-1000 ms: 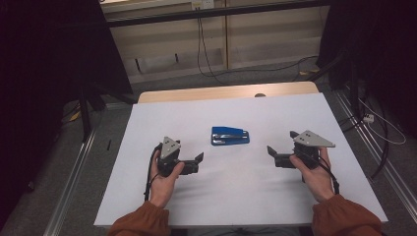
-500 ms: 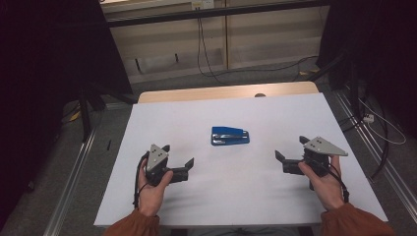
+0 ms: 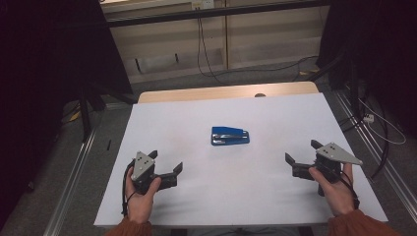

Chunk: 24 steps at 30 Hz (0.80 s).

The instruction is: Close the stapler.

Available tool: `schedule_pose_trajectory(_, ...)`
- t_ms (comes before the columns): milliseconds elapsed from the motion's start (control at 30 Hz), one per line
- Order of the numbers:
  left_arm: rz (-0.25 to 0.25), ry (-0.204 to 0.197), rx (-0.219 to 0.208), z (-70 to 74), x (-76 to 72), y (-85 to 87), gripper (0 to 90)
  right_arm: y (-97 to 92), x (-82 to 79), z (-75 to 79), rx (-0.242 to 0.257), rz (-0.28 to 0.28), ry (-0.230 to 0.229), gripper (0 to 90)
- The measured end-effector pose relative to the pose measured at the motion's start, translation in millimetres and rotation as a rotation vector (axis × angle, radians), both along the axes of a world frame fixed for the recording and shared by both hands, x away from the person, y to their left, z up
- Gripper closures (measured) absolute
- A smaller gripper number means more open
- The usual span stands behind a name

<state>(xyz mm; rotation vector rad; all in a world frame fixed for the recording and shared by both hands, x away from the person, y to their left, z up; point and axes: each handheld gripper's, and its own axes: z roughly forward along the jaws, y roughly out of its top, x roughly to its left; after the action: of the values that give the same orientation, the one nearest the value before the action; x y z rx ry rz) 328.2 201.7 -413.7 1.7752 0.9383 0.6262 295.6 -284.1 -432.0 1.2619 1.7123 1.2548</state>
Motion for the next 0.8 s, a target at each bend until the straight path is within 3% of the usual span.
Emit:
schedule_pose_trajectory(300, 0.027, -0.006, -0.01, -2.7, -11.1, 13.5, 3.3, -12.5, -14.5, -4.5, 0.006, -0.032, 0.002, 1.1)
schedule_pose_trajectory(367, 0.034, 0.004, 0.009, -5.9, -13.8, 15.5, 3.3, -13.6, -17.9, -4.5, 0.007, -0.03, -0.002, 1.2)
schedule_pose_trajectory(433, 0.036, 0.018, 0.001, -6.5, -15.1, 19.3, 3.3, -15.2, -20.9, -4.4, 0.001, -0.03, -0.007, 1.1)
schedule_pose_trajectory(533, 0.084, 0.009, -0.006, -7.3, -17.6, 23.9, 3.3, -16.5, -24.0, -5.2, 0.001, -0.04, -0.008, 1.1)
schedule_pose_trajectory(600, 0.083, 0.036, 0.006, -9.5, -18.6, 25.1, 3.3, -15.7, -24.6, -8.0, 0.001, -0.033, 0.008, 1.0)
schedule_pose_trajectory(667, 0.086, 0.027, 0.012, -9.4, -18.7, 24.8, 3.3, -13.5, -24.0, -11.0, 0.007, -0.03, 0.025, 1.2)
schedule_pose_trajectory(800, 0.078, 0.013, 0.009, -8.3, -18.2, 24.2, 3.3, -10.9, -23.0, -11.0, 0.006, -0.018, 0.014, 1.3)
